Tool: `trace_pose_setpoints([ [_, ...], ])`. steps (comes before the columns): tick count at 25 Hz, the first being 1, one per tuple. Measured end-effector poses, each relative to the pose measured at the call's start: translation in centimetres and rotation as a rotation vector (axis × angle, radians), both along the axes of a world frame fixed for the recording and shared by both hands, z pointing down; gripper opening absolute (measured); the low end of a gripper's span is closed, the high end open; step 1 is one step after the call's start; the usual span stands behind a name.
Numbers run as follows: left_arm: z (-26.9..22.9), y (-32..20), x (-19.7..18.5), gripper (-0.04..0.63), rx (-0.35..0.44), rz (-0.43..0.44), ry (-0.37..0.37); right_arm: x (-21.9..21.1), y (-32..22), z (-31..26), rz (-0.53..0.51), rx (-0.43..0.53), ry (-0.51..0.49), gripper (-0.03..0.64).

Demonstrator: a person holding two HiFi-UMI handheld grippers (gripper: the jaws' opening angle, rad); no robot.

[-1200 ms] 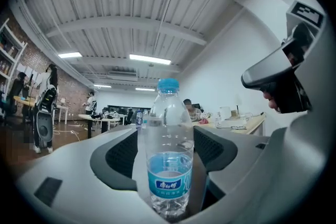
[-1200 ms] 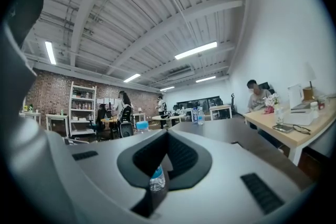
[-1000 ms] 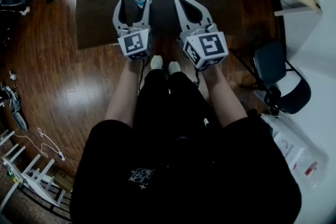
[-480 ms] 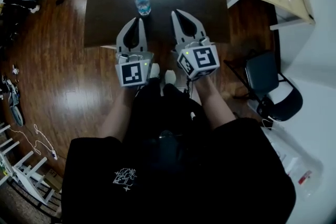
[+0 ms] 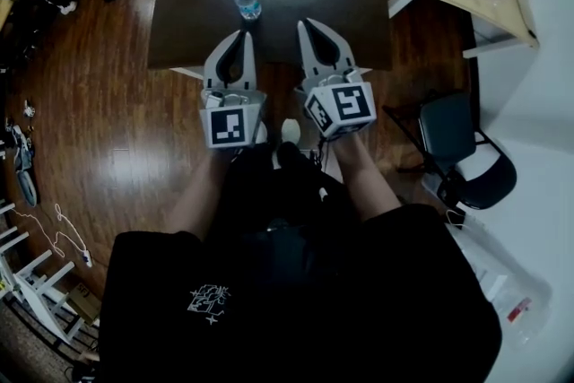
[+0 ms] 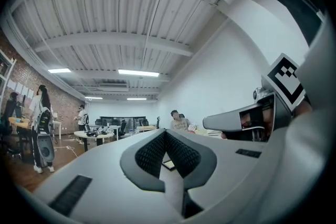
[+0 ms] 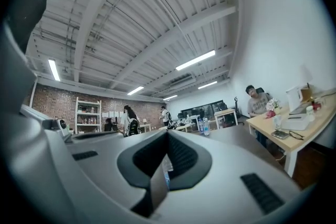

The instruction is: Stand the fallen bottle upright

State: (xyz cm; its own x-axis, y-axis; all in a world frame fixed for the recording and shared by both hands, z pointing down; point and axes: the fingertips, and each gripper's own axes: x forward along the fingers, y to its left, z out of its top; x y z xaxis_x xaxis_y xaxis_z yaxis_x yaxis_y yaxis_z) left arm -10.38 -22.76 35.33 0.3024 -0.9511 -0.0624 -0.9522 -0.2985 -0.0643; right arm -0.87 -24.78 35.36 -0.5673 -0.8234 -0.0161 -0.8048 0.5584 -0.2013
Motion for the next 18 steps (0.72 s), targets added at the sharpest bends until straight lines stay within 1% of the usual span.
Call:
trace_pose_setpoints([
  [3,-0.5,1.9,0.1,-0.006,0.017,0.023,0.003,0.1,1.5,-0.4,0.018,0.014,0.005,0.014],
  [8,-0.8,6.5,-0.8,-0.006,0.018,0.061,0.020,-1.0,6.0,-1.4,0.039,0.046,0.021,0.014],
  [11,-1.4,10.0,-1.3,-0.006,0.035,0.098,0.006,-2.0,9.6,-2.0,0.060,0.063,0.043,0.014],
  [15,-1.5,15.1,-2.6,-0.006,0.030,0.123,0.038,-3.5,15.3,-2.2,0.074,0.053,0.039,0.014],
  [18,-1.9,19.3,-3.5,-0.006,0.044,0.146,0.031,-4.3,19.7,-2.1,0.088,0.049,0.039,0.014],
])
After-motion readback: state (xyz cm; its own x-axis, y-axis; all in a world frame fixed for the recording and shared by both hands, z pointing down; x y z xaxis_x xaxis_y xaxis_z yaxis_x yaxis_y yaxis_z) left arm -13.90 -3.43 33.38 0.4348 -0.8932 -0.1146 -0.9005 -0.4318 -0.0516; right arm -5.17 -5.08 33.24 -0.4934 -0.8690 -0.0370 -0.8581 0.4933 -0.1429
